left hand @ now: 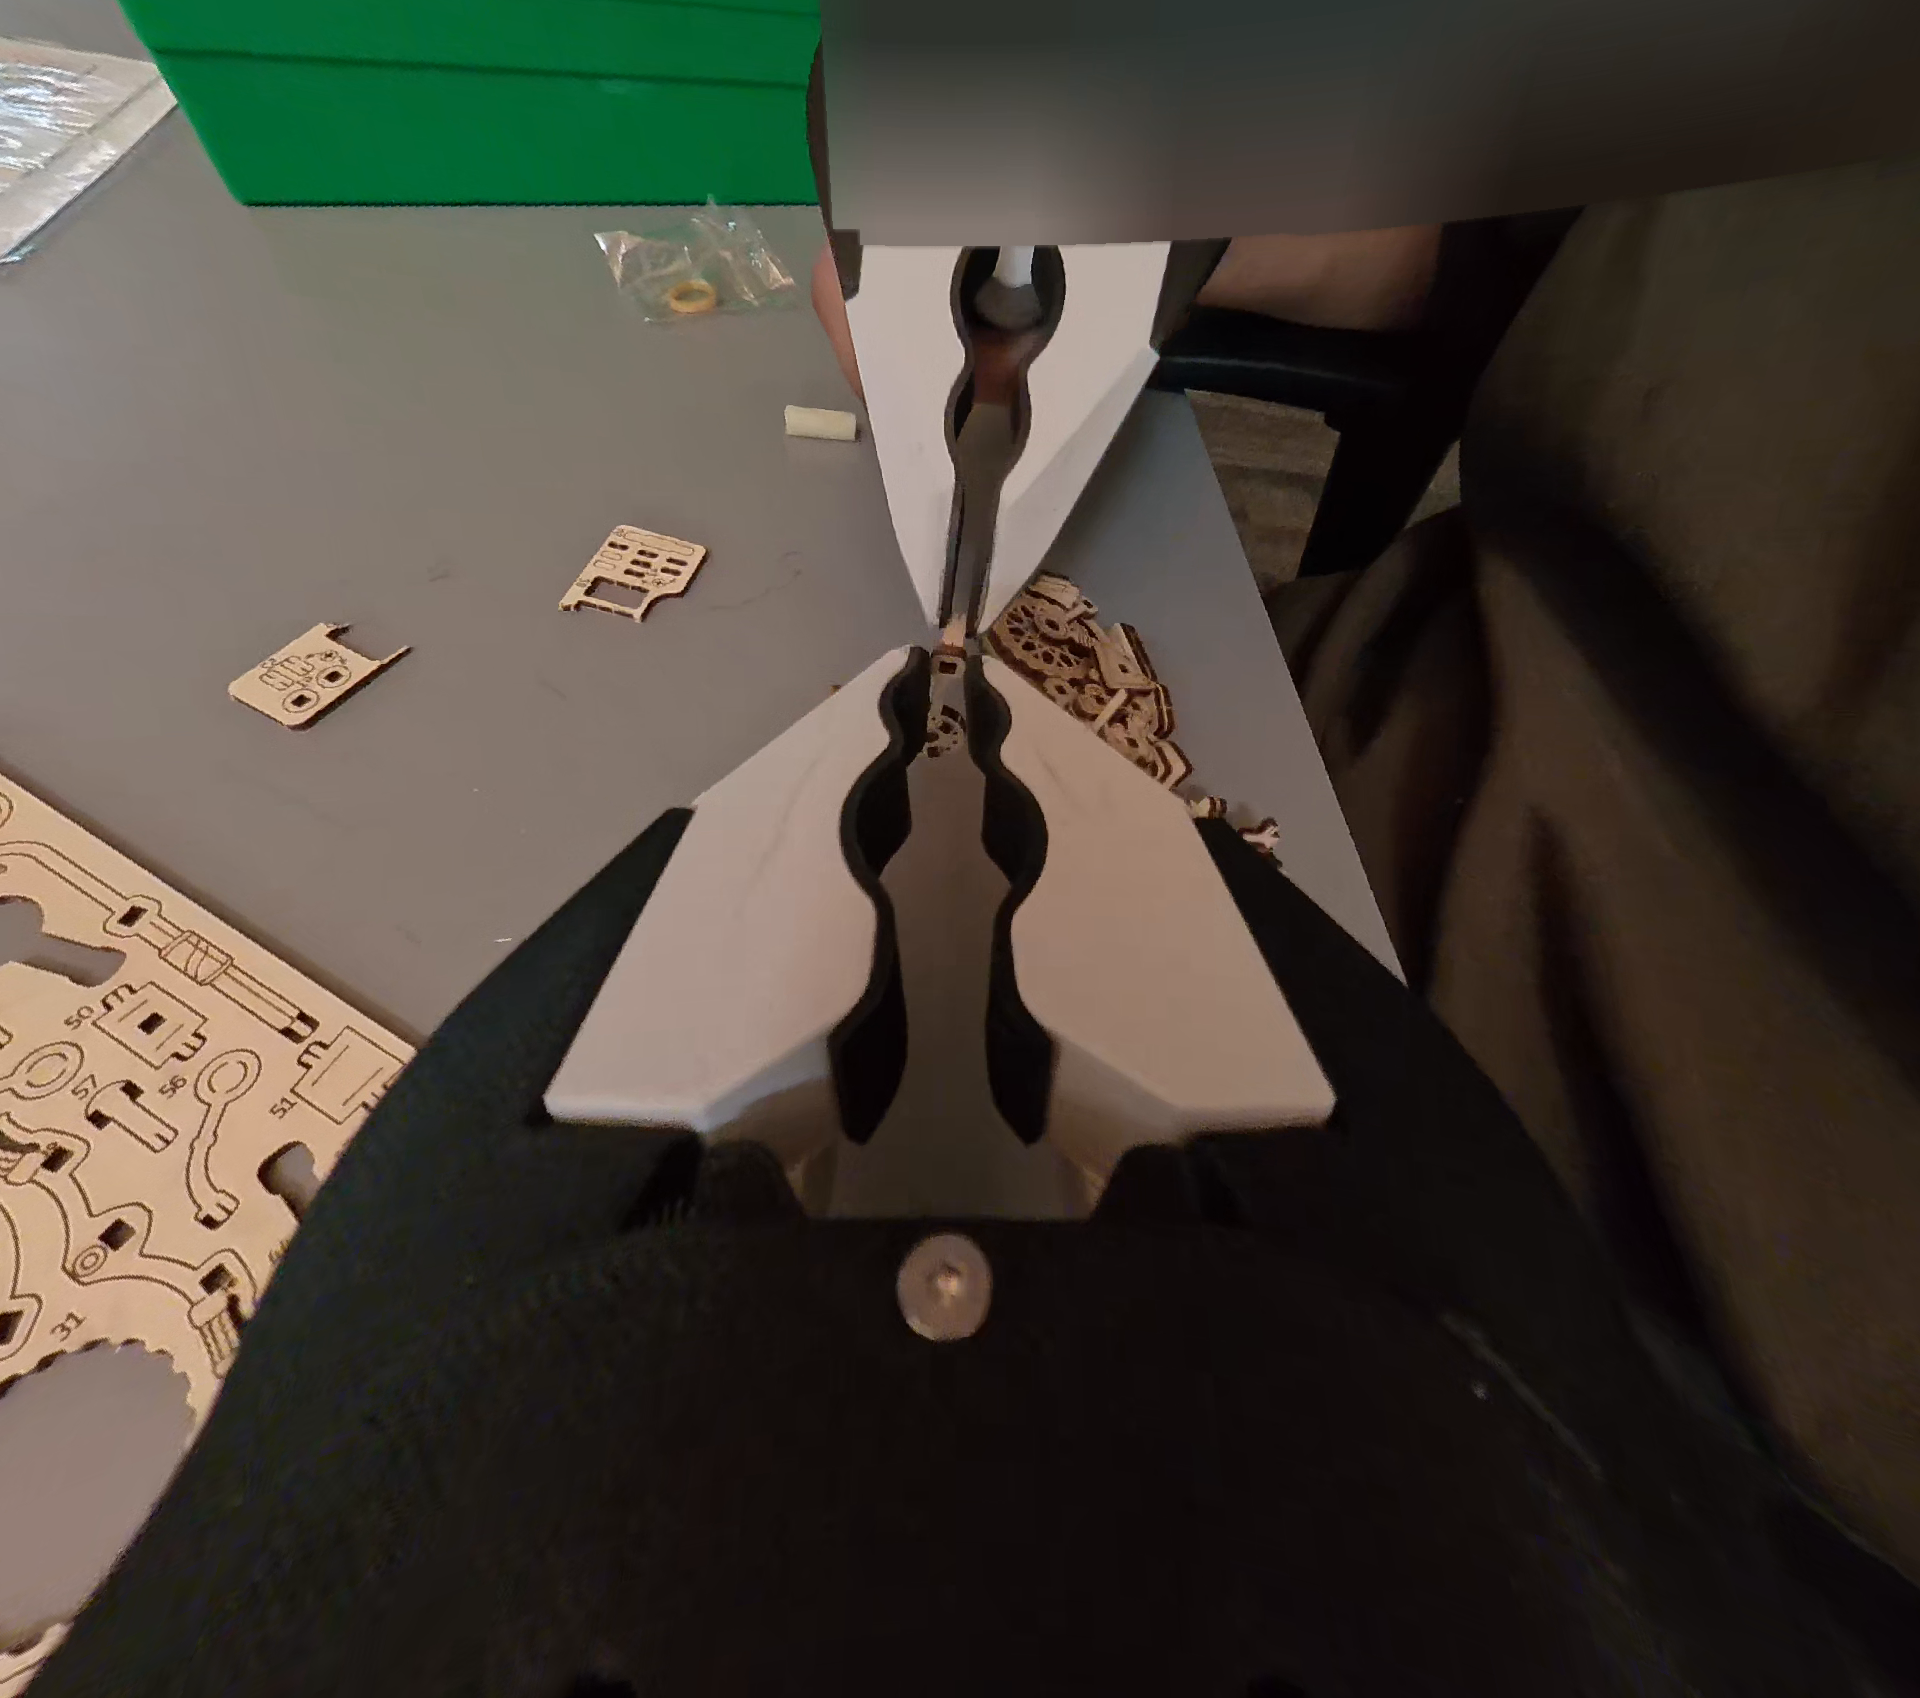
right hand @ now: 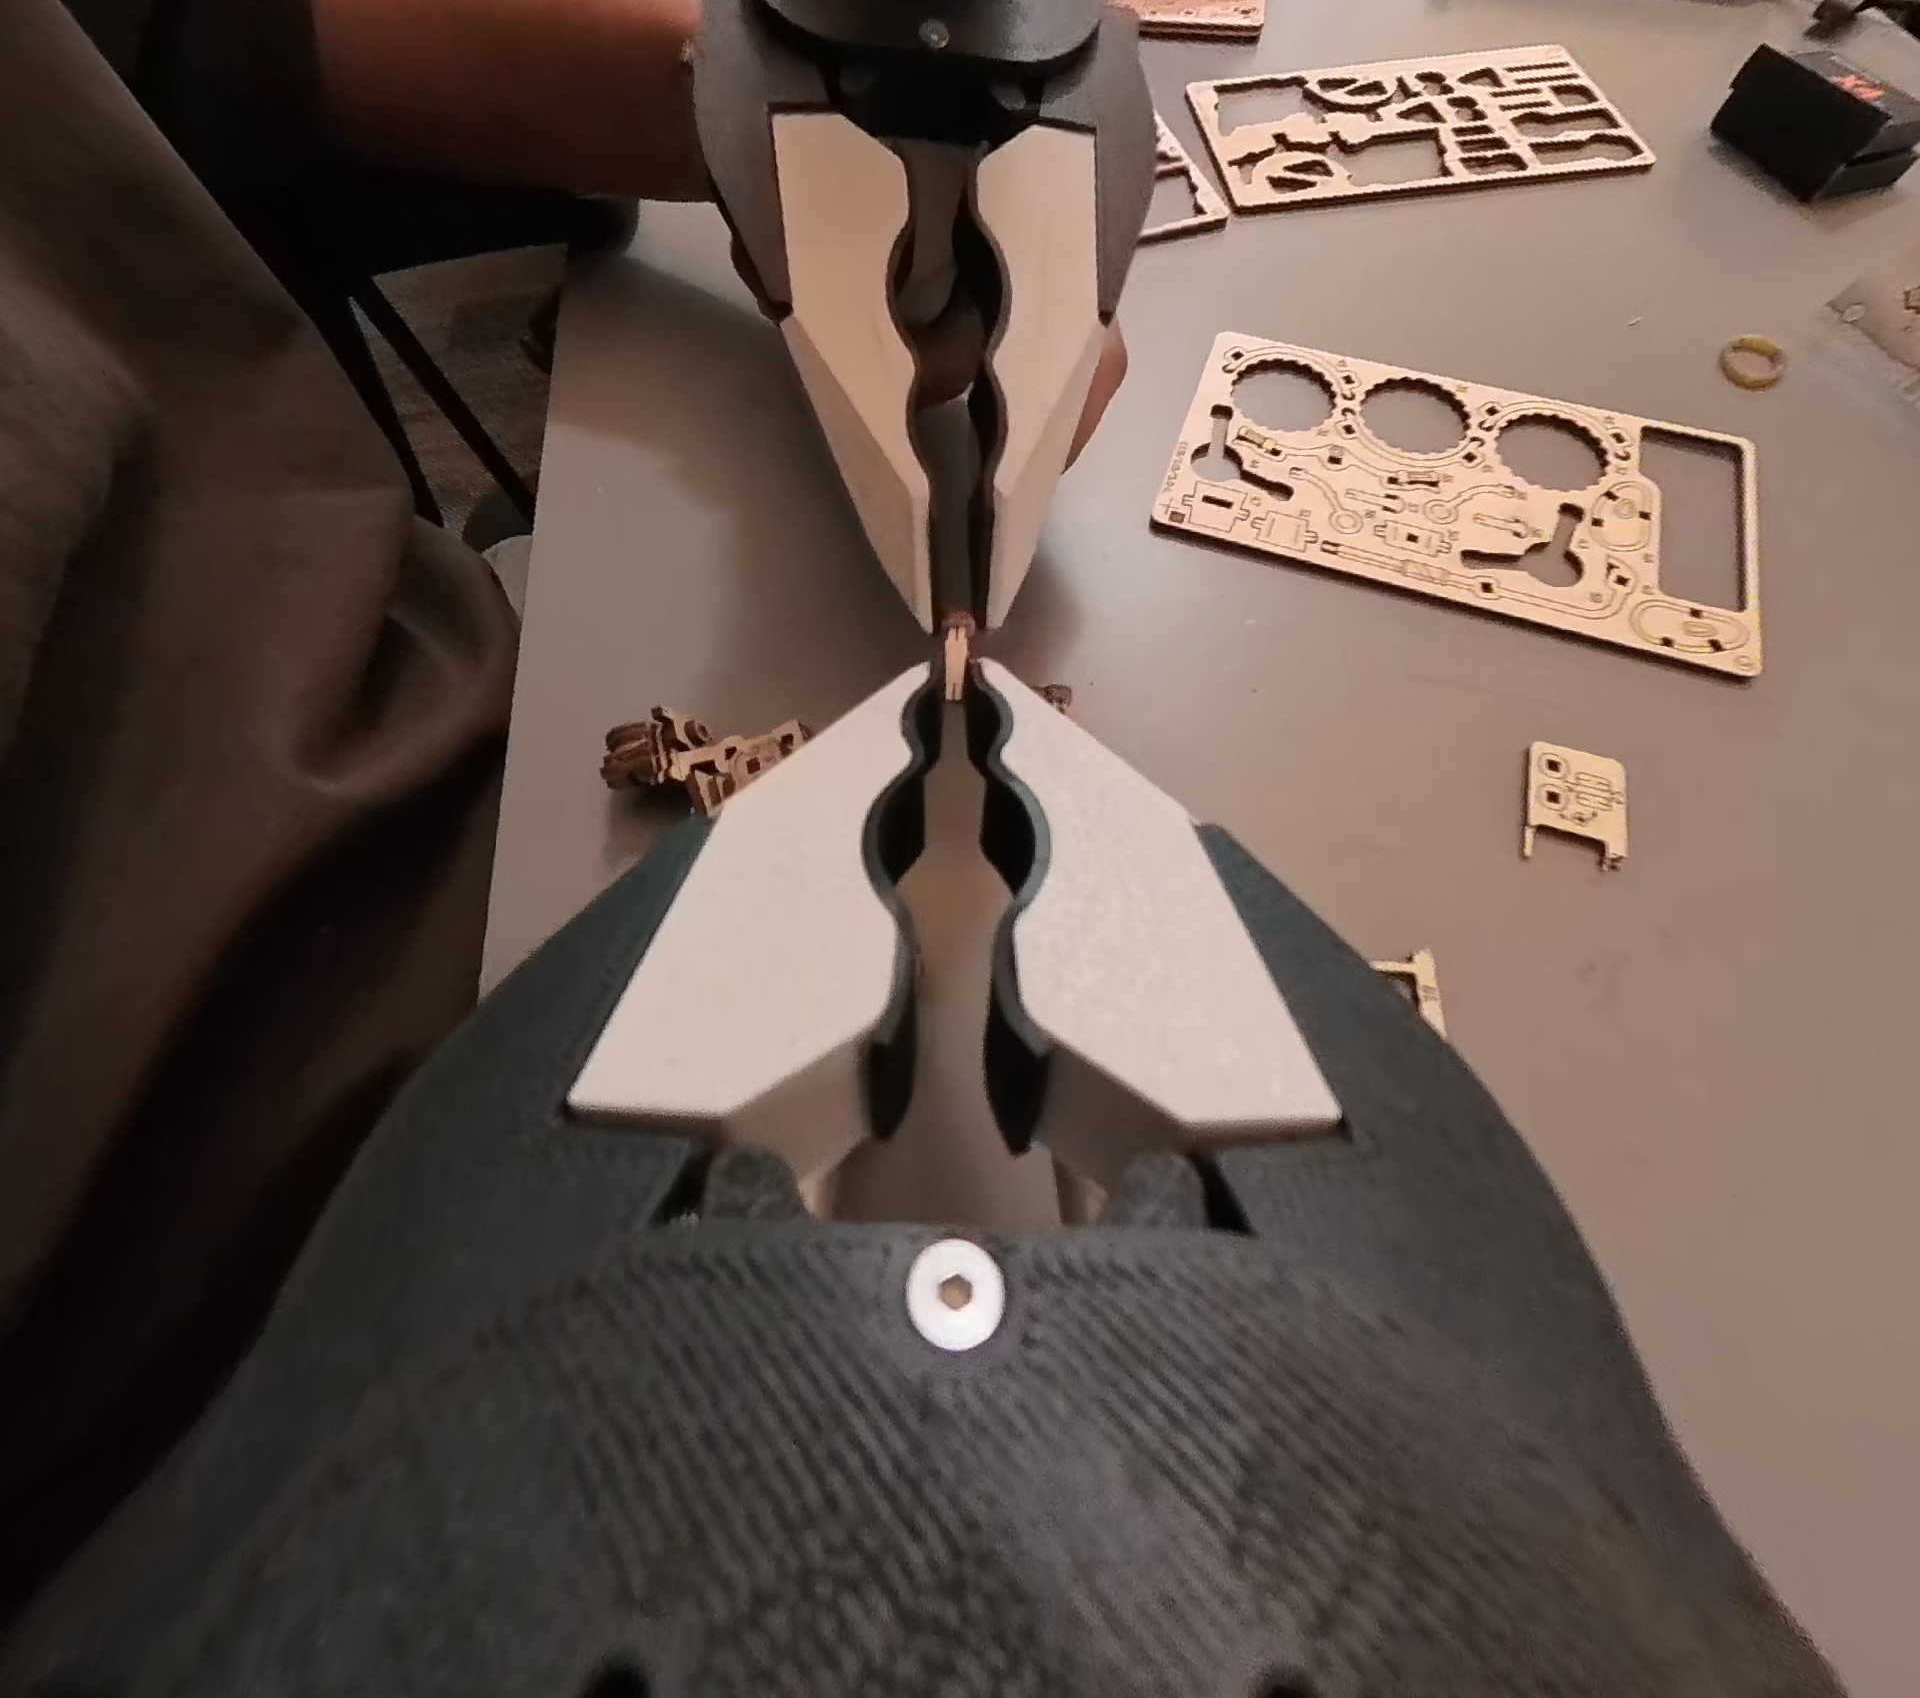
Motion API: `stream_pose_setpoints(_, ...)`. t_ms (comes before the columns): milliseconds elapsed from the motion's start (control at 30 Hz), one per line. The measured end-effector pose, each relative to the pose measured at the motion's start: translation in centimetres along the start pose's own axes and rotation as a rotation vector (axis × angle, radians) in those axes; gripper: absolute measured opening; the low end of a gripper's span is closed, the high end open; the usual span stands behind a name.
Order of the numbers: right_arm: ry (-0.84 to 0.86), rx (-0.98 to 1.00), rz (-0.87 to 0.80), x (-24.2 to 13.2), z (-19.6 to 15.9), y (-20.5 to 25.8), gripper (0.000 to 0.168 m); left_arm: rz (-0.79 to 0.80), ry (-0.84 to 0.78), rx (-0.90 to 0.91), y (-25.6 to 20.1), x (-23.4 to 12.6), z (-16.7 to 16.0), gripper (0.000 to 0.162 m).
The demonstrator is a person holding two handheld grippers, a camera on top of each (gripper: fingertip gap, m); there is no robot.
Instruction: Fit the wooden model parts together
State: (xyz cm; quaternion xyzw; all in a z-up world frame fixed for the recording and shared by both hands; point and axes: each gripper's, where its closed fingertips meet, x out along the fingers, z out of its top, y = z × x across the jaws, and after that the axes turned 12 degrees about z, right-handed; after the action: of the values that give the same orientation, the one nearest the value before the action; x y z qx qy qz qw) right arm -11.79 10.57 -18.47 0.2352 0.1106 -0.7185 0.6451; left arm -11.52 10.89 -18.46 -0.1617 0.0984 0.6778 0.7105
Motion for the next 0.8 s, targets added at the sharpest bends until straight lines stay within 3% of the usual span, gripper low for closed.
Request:
stream_pose_setpoints(433,-0.008,-0.067,0.074,0.3,0.1,1.4,0.003,-0.089,0.023,-0.023,-1.3,-0.4,0.0,0.003)
stream_pose_setpoints(800,0.032,-0.055,0.125,1.4,-1.0,2.1,0.002,-0.108,0.168,0.004,-2.2,-0.4,-1.5,0.002)
